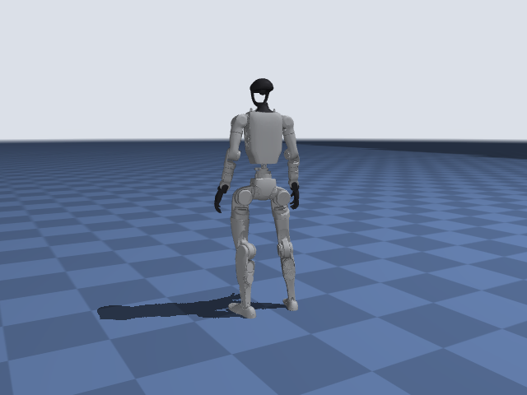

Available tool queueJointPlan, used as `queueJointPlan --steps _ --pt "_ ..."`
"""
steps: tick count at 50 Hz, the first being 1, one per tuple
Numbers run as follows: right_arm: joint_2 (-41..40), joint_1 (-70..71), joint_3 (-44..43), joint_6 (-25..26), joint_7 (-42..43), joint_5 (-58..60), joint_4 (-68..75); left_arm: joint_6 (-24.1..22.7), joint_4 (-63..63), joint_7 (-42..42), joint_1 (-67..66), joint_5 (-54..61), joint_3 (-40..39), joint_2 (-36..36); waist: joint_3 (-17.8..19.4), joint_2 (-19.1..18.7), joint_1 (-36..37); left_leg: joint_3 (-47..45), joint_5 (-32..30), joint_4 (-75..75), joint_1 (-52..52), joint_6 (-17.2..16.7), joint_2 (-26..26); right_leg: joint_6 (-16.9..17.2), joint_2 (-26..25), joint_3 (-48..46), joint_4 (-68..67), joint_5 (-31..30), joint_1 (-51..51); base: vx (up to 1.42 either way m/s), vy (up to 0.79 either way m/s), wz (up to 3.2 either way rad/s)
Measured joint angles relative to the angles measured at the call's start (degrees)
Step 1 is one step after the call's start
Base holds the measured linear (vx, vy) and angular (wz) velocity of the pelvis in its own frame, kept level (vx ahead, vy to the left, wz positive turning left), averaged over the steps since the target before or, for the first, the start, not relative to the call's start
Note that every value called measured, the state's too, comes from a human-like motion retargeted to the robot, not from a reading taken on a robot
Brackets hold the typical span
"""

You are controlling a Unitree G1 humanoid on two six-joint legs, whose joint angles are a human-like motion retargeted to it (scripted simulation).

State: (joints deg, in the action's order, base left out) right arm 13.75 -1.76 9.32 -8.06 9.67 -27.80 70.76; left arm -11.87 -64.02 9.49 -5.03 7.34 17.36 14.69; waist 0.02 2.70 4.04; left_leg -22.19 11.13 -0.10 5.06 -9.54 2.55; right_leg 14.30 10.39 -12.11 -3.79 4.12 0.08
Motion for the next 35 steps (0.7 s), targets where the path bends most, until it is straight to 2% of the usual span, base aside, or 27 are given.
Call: queueJointPlan --steps 4,9,17,23,30,35 --pt "1.9 2.6 -3.5 -0.7 0.8 -5.4 -11.3 1.1 1.7 1.4 0.1 2.1 0.4 0.2 0.1 0.2 -0.1 0.0 -0.1 -0.1 0.2 0.0 0.0 0.1 0.0 0.0 0.1 -0.1 0.1 0.00 0.00 0.00" --pt "8.4 6.2 -6.4 -4.4 1.5 -8.3 -34.7 1.1 4.9 2.7 -0.4 4.3 1.2 0.8 0.0 0.4 -0.6 0.1 -0.2 -0.2 0.4 -0.1 -0.1 0.4 0.1 -0.1 0.2 -0.2 0.5 0.00 0.00 0.00" --pt "29.5 18.9 -11.7 -8.3 2.3 -1.6 -66.6 1.2 9.5 1.0 -1.3 5.2 0.3 2.2 -0.7 1.1 -1.3 0.9 -0.1 -0.2 0.6 -0.3 -0.3 0.7 0.4 -1.0 0.4 -0.1 1.3 0.00 0.00 0.00" --pt "43.5 28.4 -18.2 -13.7 7.9 -0.8 -89.3 1.0 11.9 -0.3 -2.0 7.8 -0.5 2.9 -1.0 1.6 -0.8 1.9 -0.2 -0.1 0.4 -0.4 -0.4 0.7 0.5 -2.1 0.7 0.0 1.8 0.00 0.00 0.00" --pt "53.4 38.9 -27.0 -19.1 13.1 10.0 -113.5 -0.7 11.9 -3.3 -4.2 7.8 -1.2 3.8 -1.6 2.3 0.7 2.4 -0.3 -0.1 -0.1 -0.5 0.0 0.7 0.1 -2.7 1.0 0.0 1.7 0.00 0.00 0.00" --pt "56.6 43.4 -30.5 -19.2 16.6 16.4 -118.9 -1.5 11.2 -4.6 -6.1 7.9 -1.6 3.7 -1.6 2.7 1.1 2.2 -0.2 -0.1 -0.1 -0.6 0.1 0.7 -0.1 -2.5 0.9 0.0 1.5 0.00 0.00 0.00"
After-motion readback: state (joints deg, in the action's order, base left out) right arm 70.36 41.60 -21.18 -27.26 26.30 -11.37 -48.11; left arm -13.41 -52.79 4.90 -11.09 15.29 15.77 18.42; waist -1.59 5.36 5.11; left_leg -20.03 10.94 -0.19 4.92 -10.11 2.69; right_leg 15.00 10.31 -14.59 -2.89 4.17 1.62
